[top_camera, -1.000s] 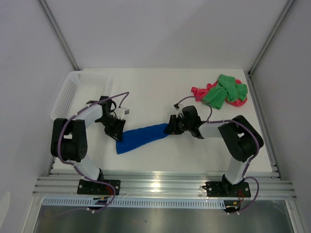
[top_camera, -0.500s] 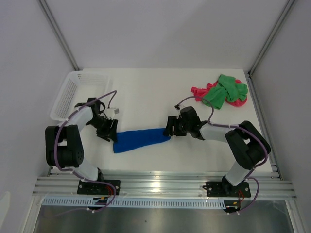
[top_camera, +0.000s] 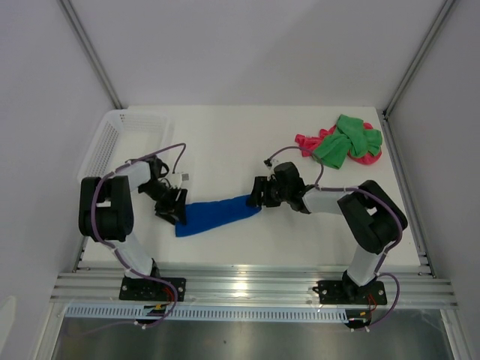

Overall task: Roll the towels
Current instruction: Place the rolled towel into the container

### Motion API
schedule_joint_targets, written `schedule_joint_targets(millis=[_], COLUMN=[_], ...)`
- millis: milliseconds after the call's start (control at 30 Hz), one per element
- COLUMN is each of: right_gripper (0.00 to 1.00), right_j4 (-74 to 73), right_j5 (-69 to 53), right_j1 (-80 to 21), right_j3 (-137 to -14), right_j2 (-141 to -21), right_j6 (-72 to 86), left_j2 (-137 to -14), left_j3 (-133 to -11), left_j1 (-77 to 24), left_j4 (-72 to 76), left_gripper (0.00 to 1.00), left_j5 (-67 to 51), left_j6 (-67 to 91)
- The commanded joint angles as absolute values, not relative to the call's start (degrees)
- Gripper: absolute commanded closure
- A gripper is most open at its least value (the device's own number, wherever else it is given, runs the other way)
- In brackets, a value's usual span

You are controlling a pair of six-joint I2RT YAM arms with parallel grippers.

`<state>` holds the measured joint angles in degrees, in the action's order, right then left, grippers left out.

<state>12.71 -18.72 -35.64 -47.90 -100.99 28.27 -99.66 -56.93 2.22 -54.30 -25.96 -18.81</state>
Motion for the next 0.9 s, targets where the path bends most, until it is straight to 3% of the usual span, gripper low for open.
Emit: schedule_joint_targets(millis=[0, 67, 167, 267, 300, 333, 467, 867], right_gripper=[0.38, 0.42, 0.54, 0.65, 0.67, 0.69, 0.86, 1.00], right_j4=[12.0, 12.2, 12.4, 12.8, 13.0, 13.1, 12.7, 9.9], right_j5=[-18.8, -18.8, -18.8, -19.5, -19.8, -19.9, -20.6, -20.7], right_j1=[-36.0, -36.0, -36.0, -36.1, -36.1, -36.2, -36.4, -40.3], right_j3=[-48.1, -48.0, -47.9, -47.8, -47.9, -48.0, -49.0, -56.0], right_j2=[-103.4, -103.6, -103.3, -102.8, -102.6, -102.5, -100.3, -97.4], right_j6=[28.7, 29.0, 29.3, 29.4, 29.4, 29.4, 29.2, 26.7], left_j2=[-101.4, -102.0, -103.4, -103.4, -103.3, -102.9, -99.4, -86.6], left_j3=[-58.4, -58.4, -58.6, -58.7, -58.7, -58.6, -57.7, -59.5], left_j1=[1.3, 1.1, 1.1, 1.1, 1.1, 1.0, 1.1, 4.1], left_j4=[-50.6, -50.1, -49.4, -49.4, -49.3, -49.1, -48.9, -50.5], left_gripper=[0.44, 0.47, 0.60, 0.80, 0.93, 0.99, 1.00, 1.00], left_j5=[-29.1, -29.4, -30.1, -32.1, -32.6, -33.0, -33.8, -29.2], left_j6=[-17.4, -17.4, -17.4, -17.6, -17.6, -17.7, -18.6, -22.1])
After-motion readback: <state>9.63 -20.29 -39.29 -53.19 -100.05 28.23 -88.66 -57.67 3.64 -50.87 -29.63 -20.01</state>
